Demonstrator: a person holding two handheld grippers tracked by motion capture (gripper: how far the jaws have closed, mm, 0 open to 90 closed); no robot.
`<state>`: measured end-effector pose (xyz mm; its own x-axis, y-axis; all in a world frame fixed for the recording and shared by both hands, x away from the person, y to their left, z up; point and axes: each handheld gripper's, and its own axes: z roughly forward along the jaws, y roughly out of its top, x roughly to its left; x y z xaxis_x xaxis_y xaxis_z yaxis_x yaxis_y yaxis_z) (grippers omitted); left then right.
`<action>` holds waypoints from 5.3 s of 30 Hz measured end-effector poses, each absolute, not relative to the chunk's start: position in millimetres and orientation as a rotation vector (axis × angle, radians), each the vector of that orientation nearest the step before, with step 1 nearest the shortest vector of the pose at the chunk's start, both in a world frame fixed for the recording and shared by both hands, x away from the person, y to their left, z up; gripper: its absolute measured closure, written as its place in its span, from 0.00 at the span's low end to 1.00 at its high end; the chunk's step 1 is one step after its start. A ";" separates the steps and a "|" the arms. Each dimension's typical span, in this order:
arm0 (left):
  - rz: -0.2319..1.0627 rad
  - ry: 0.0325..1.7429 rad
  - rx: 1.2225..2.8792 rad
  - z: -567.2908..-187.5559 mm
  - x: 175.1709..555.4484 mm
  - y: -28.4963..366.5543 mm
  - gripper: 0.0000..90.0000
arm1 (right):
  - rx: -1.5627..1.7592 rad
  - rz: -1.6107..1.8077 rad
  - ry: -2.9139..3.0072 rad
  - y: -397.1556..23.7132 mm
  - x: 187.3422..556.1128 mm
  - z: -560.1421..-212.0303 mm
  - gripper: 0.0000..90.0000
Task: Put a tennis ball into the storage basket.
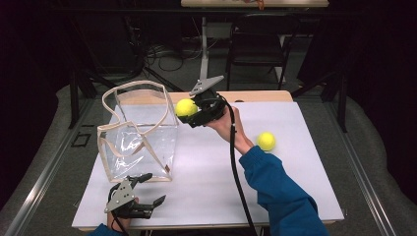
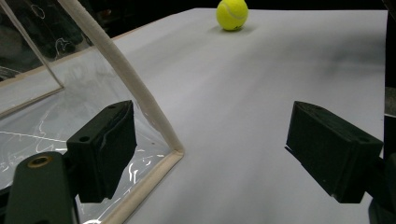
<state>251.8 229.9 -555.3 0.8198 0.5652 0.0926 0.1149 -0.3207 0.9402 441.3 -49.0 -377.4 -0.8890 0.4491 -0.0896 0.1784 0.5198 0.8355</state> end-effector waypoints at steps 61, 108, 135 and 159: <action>0.501 0.515 1.862 -554.6 251.2 230.8 0.18 | 0.478 1.296 2.447 -19.0 453.4 -337.0 0.29; 0.497 0.513 1.858 -554.5 251.2 230.8 0.18 | 0.456 1.322 2.434 13.6 457.0 -334.6 0.29; 0.492 0.513 1.845 -554.3 251.6 231.1 0.18 | 0.433 1.309 2.466 34.1 458.4 -337.0 0.29; 0.510 0.507 1.820 -550.3 246.5 233.6 0.18 | 0.390 1.104 2.572 66.3 455.2 -345.9 0.29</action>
